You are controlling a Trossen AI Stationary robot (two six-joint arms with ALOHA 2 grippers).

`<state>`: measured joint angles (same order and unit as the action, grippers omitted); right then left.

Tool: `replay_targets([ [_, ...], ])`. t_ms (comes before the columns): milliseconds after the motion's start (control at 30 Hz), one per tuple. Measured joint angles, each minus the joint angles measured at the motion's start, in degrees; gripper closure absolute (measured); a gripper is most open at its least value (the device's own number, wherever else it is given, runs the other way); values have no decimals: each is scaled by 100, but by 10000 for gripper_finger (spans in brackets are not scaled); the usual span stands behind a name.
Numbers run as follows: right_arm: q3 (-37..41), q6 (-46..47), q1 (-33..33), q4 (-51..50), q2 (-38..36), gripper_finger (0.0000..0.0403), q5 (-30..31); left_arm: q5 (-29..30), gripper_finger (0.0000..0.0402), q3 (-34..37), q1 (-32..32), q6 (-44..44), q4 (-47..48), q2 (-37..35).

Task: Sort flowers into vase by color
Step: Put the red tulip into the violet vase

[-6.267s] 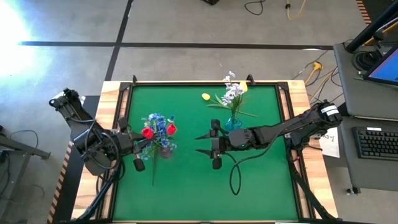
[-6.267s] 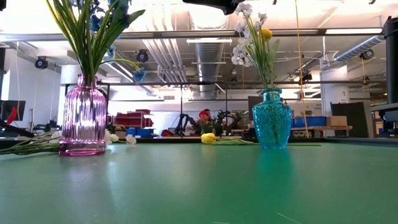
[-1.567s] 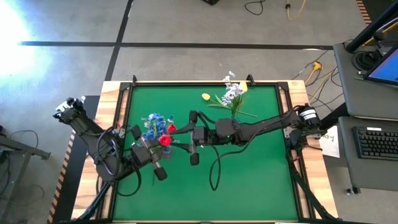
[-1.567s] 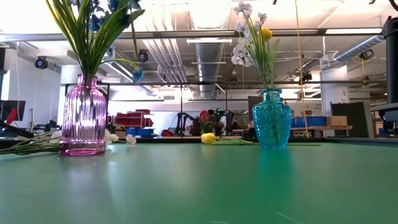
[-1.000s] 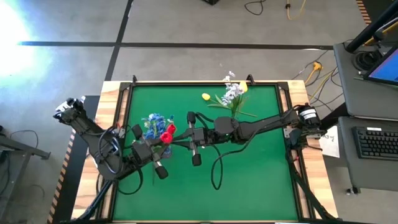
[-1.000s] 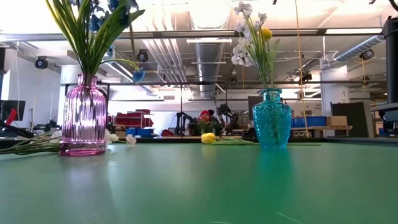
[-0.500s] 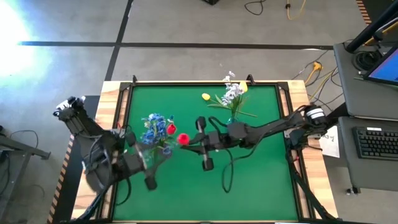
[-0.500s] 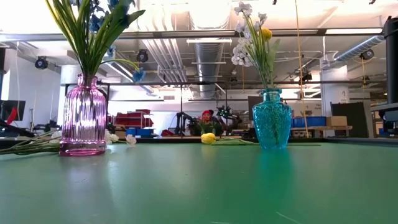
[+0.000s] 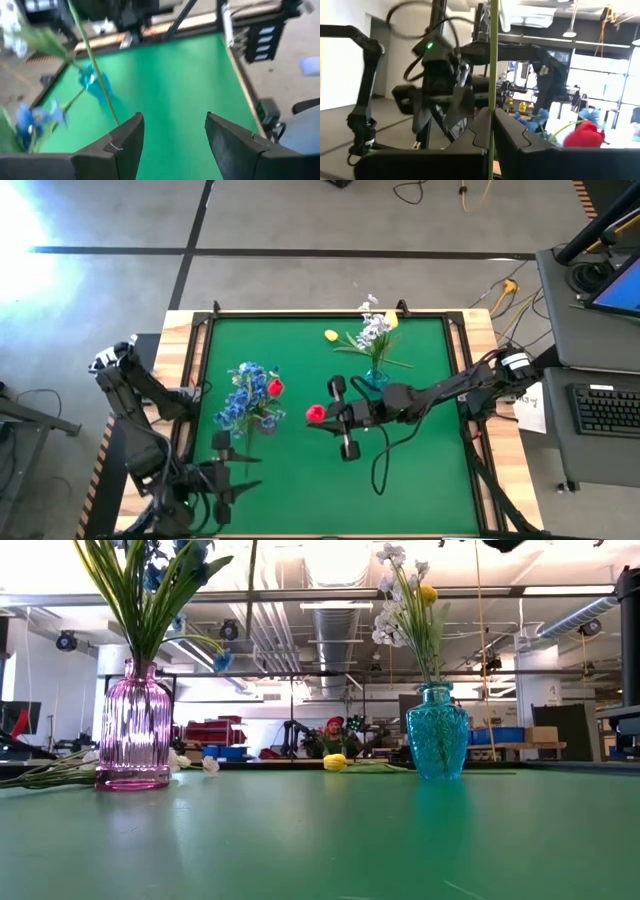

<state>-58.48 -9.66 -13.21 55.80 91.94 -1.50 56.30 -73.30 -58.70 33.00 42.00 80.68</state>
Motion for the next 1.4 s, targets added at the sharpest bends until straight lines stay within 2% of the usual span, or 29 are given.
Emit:
replay_targets([
  [300,185,-40,22,327,10,394,178,82,202,138,-2,1744,347,402],
  [600,113,2,22,312,40,394,193,847,202,790,20,2797,346,1046],
  [800,-353,118,22,266,319,394,103,1488,202,922,117,3756,817,1304],
  [933,-750,7,22,209,717,394,108,1391,202,927,272,4479,1327,1393],
  [1033,-952,-140,24,245,866,394,151,1148,194,938,390,4700,1489,1462],
  [1200,-1132,-286,39,248,999,394,153,836,165,936,390,5070,1672,1454],
  [1400,-1239,-298,87,298,1091,394,153,323,124,936,168,6293,2380,1436],
])
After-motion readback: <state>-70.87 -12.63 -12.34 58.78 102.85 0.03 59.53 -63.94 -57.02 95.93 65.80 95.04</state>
